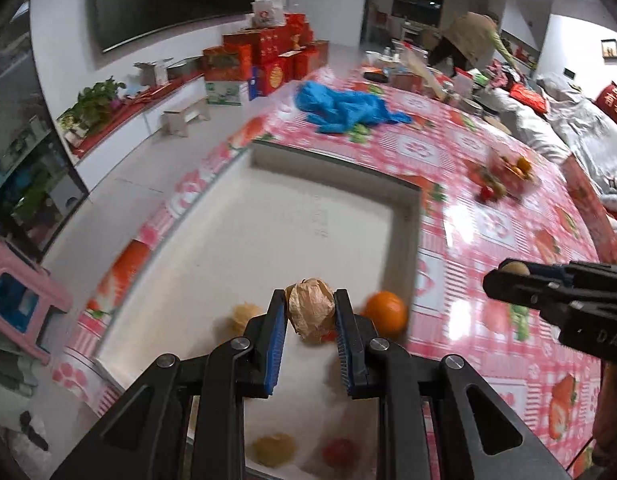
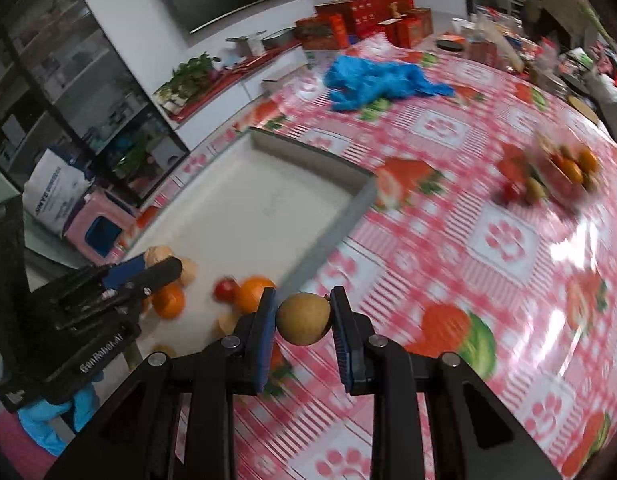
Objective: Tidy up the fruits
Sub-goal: 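Carry the bulb with the left tool and the kiwi with the right tool over the tray, then open the left tool to drop the bulb into the tray while the right tool drops the kiwi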
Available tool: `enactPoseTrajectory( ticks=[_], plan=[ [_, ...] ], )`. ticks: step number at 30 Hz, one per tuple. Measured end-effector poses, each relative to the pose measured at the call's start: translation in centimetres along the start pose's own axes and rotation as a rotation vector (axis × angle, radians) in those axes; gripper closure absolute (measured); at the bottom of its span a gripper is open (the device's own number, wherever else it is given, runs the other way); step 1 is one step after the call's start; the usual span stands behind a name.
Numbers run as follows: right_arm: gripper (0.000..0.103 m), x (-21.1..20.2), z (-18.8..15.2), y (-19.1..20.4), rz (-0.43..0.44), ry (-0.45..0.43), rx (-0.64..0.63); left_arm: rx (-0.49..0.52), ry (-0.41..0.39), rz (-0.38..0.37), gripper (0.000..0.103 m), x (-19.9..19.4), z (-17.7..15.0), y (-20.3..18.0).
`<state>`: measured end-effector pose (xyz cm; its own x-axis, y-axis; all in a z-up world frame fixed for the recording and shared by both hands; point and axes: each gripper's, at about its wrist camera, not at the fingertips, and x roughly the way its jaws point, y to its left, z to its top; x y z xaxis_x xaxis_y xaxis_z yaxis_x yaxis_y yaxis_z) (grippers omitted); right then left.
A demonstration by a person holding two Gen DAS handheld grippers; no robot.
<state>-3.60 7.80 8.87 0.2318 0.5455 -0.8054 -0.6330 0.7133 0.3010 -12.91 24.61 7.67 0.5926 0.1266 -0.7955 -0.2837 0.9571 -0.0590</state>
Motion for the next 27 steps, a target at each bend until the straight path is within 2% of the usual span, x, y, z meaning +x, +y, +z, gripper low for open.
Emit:
enactPoseTrajectory(
  ticks=[4, 11, 27],
  plan=[
    [0.074, 1.8, 2.0, 1.8, 0.016, 0.019, -0.029, -0.024, 0.011, 0.012, 0.079, 0.9, 0.6, 1.6],
    [0.074, 4.7, 3.0, 3.7, 0.016, 0.068, -0.071, -0.04, 0.041, 0.024, 0.079, 2.8, 1.0, 2.6],
    [0.074, 7.4, 3.1, 3.8, -0.014, 0.118, -0.09, -0.046, 0.079, 0.034, 0.079, 4.8, 1.2, 2.7]
  ],
)
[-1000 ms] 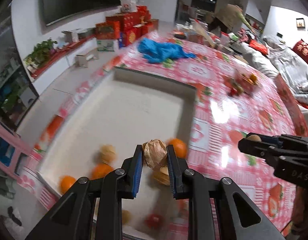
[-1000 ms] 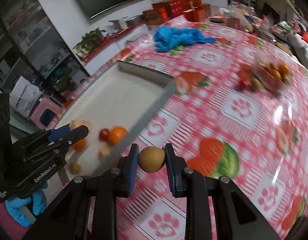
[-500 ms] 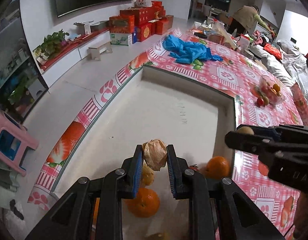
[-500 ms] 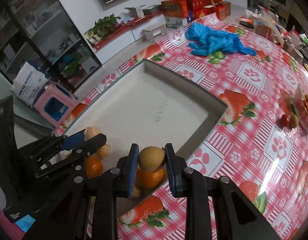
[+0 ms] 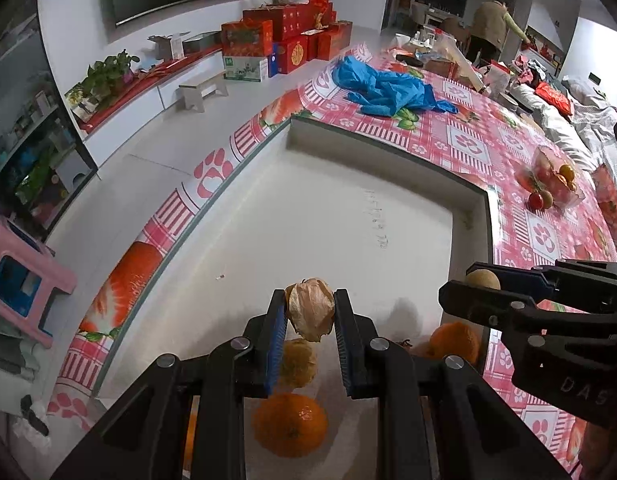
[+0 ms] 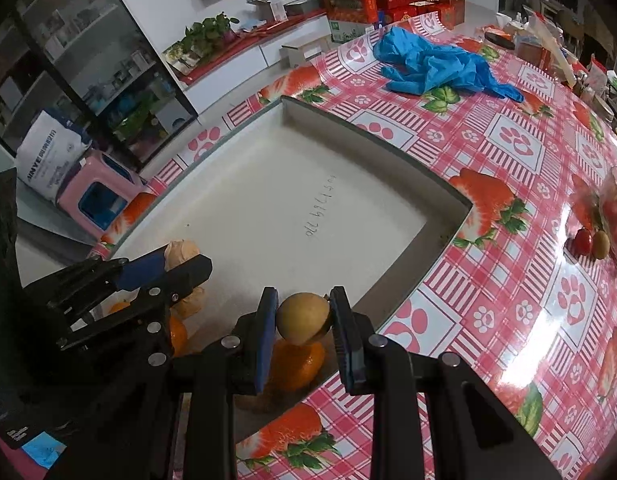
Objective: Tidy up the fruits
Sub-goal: 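Open the left tool to drop the bulb into the tray while the right tool drops the kiwi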
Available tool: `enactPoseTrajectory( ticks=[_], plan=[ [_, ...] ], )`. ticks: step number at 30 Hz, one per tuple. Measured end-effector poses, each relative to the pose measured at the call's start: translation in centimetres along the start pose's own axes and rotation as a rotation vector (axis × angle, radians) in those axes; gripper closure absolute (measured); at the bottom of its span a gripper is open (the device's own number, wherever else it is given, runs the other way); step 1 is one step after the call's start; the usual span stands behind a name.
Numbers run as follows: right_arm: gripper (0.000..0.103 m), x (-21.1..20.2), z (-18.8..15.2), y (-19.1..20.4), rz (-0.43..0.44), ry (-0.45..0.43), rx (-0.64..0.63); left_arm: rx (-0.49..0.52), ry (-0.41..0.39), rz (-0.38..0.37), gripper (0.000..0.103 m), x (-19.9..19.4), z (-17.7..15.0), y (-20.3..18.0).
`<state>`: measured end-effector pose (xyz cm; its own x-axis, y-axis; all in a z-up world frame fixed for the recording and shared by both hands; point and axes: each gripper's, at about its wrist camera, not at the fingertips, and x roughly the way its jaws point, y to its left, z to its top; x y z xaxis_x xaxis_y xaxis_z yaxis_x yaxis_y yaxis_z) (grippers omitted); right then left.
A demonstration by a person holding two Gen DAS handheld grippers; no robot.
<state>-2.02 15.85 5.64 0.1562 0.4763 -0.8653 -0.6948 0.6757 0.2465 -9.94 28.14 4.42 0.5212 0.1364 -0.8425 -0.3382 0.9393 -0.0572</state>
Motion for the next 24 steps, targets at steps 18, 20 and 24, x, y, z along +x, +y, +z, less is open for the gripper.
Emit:
enactPoseTrajectory(
  ticks=[18, 20, 24],
  plan=[
    [0.048, 0.9, 0.0, -0.1, -0.024, 0.027, 0.009, 0.029, 0.016, 0.026, 0.078, 0.7, -0.5, -0.6],
    [0.041, 0.5, 0.0, -0.2, -0.036, 0.01, 0.012, 0.022, 0.025, 0.028, 0.078, 0.8, -0.6, -0.5],
    [0.026, -0.1, 0.2, -0.2, -0.027, -0.004, 0.021, 0.011, 0.04, 0.027, 0.041, 0.9, -0.6, -0.3]
  ],
)
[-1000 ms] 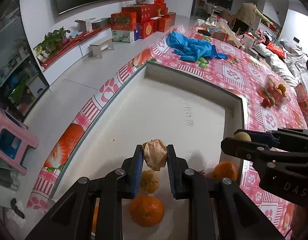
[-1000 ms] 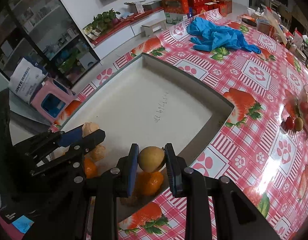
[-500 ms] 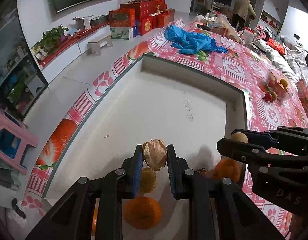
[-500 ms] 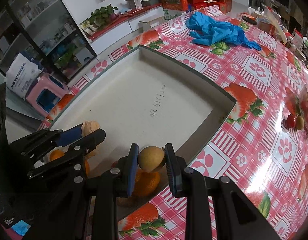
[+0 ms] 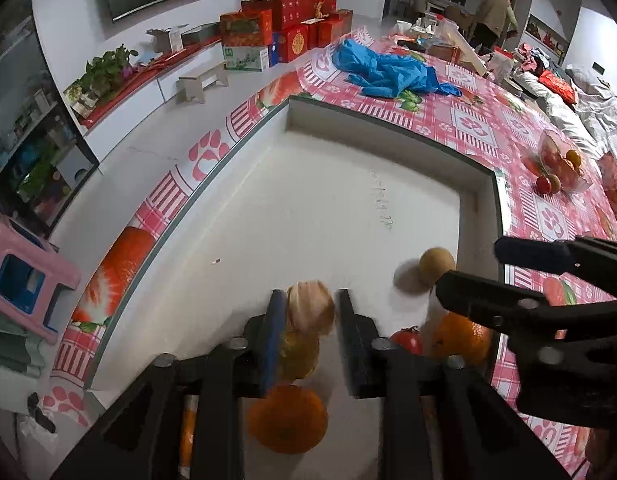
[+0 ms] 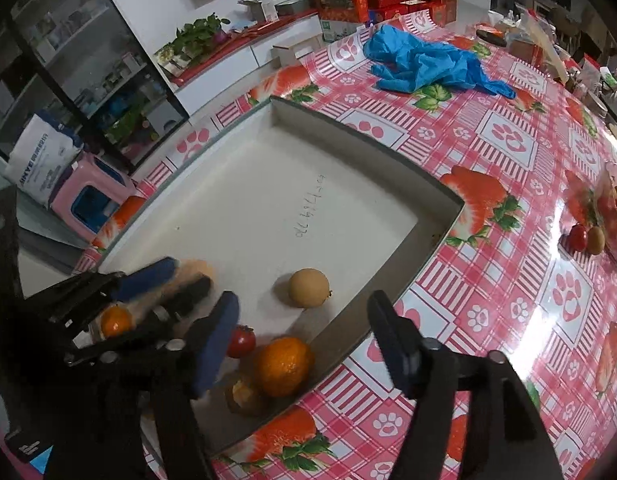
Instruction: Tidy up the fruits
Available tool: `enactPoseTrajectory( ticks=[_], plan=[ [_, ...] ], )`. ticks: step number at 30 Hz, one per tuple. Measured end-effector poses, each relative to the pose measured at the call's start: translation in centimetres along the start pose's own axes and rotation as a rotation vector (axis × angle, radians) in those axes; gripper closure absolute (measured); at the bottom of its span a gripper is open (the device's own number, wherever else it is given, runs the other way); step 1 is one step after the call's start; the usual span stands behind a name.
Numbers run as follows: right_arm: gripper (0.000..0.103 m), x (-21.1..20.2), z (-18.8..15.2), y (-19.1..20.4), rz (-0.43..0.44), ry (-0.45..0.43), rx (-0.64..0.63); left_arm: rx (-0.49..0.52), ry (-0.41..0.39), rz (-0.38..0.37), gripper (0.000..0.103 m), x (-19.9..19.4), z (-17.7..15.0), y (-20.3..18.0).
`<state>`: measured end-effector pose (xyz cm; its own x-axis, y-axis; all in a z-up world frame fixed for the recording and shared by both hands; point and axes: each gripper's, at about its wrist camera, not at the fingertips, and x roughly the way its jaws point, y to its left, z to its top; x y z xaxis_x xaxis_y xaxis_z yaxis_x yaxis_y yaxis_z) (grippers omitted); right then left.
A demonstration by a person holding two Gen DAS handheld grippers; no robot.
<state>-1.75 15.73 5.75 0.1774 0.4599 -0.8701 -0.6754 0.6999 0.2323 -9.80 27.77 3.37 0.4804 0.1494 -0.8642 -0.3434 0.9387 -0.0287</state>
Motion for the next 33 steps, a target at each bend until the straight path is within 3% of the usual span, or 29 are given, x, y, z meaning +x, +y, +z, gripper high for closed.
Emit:
enactPoseTrajectory(
  ticks=[1, 2, 4, 12, 14, 15, 22, 33],
  plan=[
    [0.025, -0.1, 0.0, 0.0, -0.004, -0.002, -0.001, -0.011, -0.027, 0.017, 0.007, -0.5, -0.1, 0.1],
    [0.023, -0.3, 0.0, 0.0, -0.006, -0.006, -0.001, -0.019, -0.06, 0.026, 0.002, -1.0, -0.2, 0.2],
    [0.023, -0.7, 0.1, -0.2, 0.002, -0.014, 0.017, -0.004, -0.103, 0.045, 0.002, -2.0, -0.3, -0.1],
    [0.018, -1.7, -0.5, -1.0, -0.03, -0.007, 0.039, 0.001, -0.063, 0.052, 0.002, -2.5, -0.3, -0.2],
    [0.002, -1.7, -0.7, -1.0, -0.032, 0.012, 0.036, -0.001, -0.042, 0.045, 0.002, -2.3, -0.5, -0.4],
    [0.0, -1.9, -0.9, -1.0, -0.033, 0.007, 0.033, 0.0, -0.033, 0.042, 0.002, -2.2, -0.7, -0.4],
    [0.0, -3.3, -1.2, -0.3, -0.093, -0.03, -0.014, 0.024, -0.046, 0.073, 0.002, -3.2, -1.4, -1.0],
    [0.0, -4.5, -1.6, 0.3, -0.106, -0.042, -0.036, 0.073, -0.057, 0.123, 0.002, -4.4, -1.9, -1.9]
  ],
)
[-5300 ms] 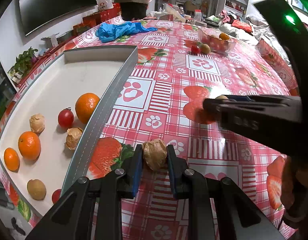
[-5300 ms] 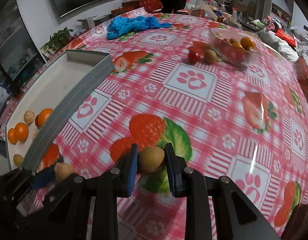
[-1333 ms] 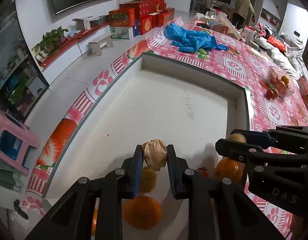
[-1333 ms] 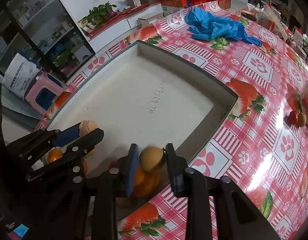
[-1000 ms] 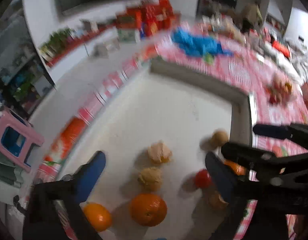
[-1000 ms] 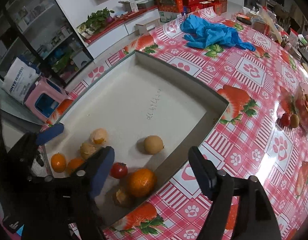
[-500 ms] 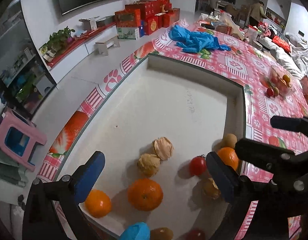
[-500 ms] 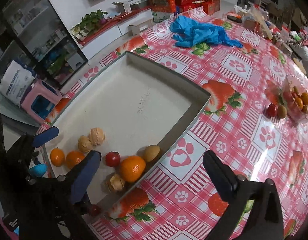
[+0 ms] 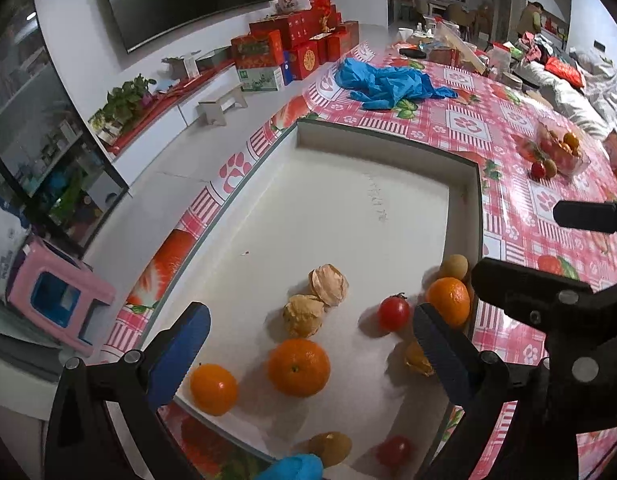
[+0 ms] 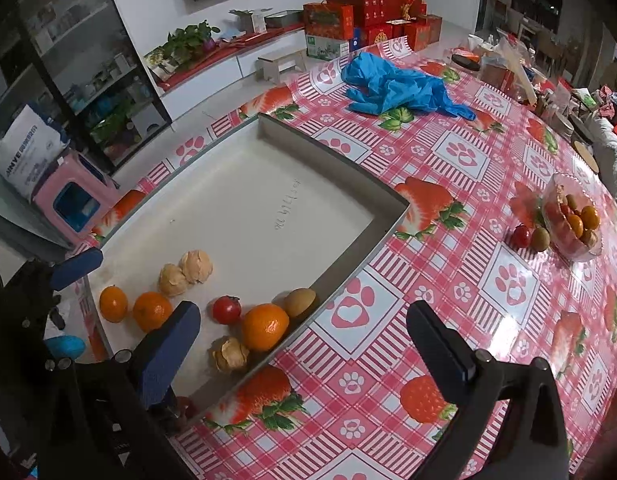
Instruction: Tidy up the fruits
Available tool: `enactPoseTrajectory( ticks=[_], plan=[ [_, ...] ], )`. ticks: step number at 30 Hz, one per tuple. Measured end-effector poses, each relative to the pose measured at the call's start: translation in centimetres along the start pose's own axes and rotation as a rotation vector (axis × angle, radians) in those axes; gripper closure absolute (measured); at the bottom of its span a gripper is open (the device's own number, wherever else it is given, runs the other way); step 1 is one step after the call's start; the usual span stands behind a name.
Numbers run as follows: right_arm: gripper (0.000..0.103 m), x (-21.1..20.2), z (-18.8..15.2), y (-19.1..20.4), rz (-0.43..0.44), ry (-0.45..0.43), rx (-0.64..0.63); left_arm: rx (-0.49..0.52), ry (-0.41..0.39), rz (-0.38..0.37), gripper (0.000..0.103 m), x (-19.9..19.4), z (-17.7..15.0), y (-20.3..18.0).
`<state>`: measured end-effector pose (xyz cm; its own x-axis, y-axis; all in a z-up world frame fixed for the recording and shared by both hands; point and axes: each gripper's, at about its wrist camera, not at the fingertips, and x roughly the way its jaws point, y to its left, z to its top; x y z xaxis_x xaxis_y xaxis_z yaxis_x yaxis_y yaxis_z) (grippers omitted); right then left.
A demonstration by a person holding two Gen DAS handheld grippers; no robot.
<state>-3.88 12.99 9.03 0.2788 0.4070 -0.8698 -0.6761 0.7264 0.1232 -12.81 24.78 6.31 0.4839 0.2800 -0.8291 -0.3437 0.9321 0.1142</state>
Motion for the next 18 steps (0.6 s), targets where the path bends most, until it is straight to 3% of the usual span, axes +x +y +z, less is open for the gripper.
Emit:
enactPoseTrajectory(
  ticks=[18],
  plan=[
    [0.0, -0.4, -1.5, 0.3, -0.014, 0.015, -0.025, 0.07, 0.007, 0.045, 0.002, -0.8, -1.2, -1.3]
  ],
)
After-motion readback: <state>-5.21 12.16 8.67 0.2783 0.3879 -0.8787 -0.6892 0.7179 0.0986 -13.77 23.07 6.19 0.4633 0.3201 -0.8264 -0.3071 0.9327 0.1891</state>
